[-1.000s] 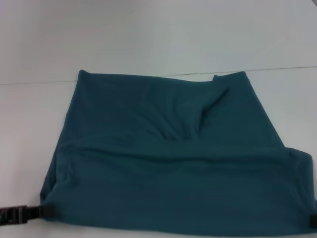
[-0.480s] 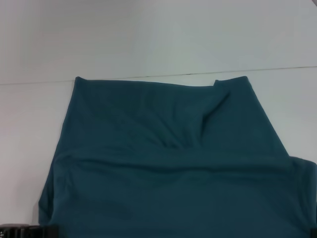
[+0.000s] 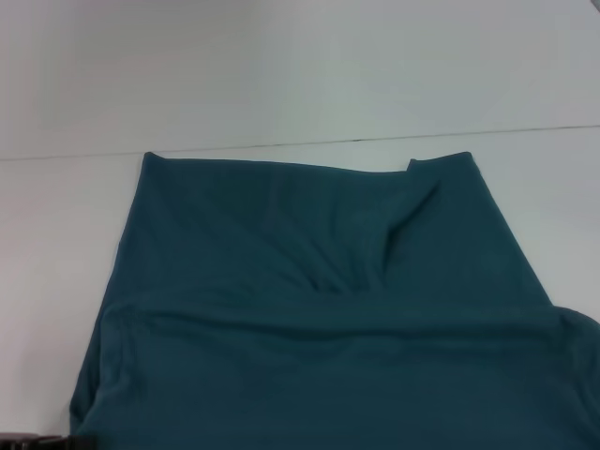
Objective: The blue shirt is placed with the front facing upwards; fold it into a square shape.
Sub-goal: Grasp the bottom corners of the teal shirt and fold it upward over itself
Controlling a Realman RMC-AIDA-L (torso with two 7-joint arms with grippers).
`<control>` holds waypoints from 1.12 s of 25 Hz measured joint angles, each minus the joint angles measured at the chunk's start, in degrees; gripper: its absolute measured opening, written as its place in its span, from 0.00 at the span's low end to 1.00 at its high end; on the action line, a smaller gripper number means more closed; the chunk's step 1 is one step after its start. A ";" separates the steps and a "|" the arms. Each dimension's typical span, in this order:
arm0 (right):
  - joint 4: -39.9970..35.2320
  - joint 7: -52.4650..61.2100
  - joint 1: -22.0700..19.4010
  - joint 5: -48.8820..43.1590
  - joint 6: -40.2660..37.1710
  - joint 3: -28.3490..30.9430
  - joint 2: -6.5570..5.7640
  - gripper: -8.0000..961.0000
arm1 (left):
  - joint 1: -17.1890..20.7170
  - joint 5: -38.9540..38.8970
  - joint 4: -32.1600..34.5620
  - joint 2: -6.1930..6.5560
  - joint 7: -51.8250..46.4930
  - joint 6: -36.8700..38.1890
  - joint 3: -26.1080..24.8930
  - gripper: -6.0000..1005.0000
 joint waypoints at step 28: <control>9.26 6.09 22.61 0.11 19.56 2.72 -2.62 0.05 | -22.57 -6.39 -13.98 3.09 -2.82 -27.56 0.25 0.03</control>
